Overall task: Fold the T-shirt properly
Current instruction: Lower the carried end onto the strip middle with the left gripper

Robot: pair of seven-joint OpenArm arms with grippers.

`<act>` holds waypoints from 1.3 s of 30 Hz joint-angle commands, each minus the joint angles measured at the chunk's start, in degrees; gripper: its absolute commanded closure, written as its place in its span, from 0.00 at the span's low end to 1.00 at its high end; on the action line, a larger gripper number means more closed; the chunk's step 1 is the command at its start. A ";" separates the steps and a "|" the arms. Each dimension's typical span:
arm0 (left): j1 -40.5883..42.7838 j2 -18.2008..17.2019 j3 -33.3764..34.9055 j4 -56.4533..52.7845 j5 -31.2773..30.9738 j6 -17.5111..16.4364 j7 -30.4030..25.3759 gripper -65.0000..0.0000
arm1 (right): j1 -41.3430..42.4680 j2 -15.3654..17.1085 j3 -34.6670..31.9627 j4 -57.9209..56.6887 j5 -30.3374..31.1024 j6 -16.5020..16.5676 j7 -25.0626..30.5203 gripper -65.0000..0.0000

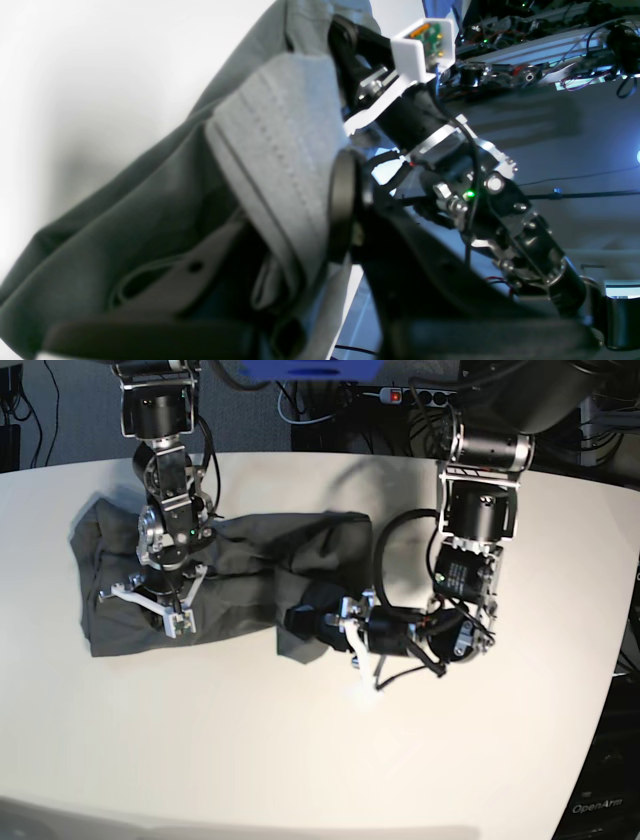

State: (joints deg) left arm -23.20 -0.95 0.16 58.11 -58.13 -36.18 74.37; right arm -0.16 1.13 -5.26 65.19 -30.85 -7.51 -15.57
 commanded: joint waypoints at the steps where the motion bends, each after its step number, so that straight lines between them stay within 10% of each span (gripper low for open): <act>1: -2.34 0.38 0.14 1.01 -2.05 -0.17 -0.57 0.94 | -2.69 -0.38 -0.59 -4.22 -1.10 6.76 -8.21 1.00; 9: -2.51 1.08 -0.12 1.01 -2.14 -0.17 -0.48 0.47 | -2.96 -0.38 -0.59 -4.22 -1.10 6.76 -8.12 1.00; 14: -2.43 2.05 -0.12 1.01 -2.14 -0.43 -0.48 0.36 | -3.04 -0.38 -0.68 -4.22 -1.10 6.76 -8.12 1.00; 27: -2.51 1.61 -0.12 1.01 -8.82 -0.08 -0.39 0.36 | -3.04 -0.38 -0.68 -4.22 -1.10 6.85 -8.12 1.00; 33: -2.51 -5.60 -0.12 1.01 -9.26 -0.08 -0.04 0.37 | -3.04 -0.38 -0.68 -4.22 -1.10 6.85 -8.12 1.00; 39: -2.43 -10.26 -0.12 0.93 -9.34 -0.08 -0.04 0.86 | -3.13 -0.38 -0.68 -4.22 -1.10 6.85 -8.03 1.00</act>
State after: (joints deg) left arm -23.97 -11.55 0.10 58.37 -65.49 -36.01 74.76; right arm -0.16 1.26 -5.39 65.19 -30.68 -7.20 -15.53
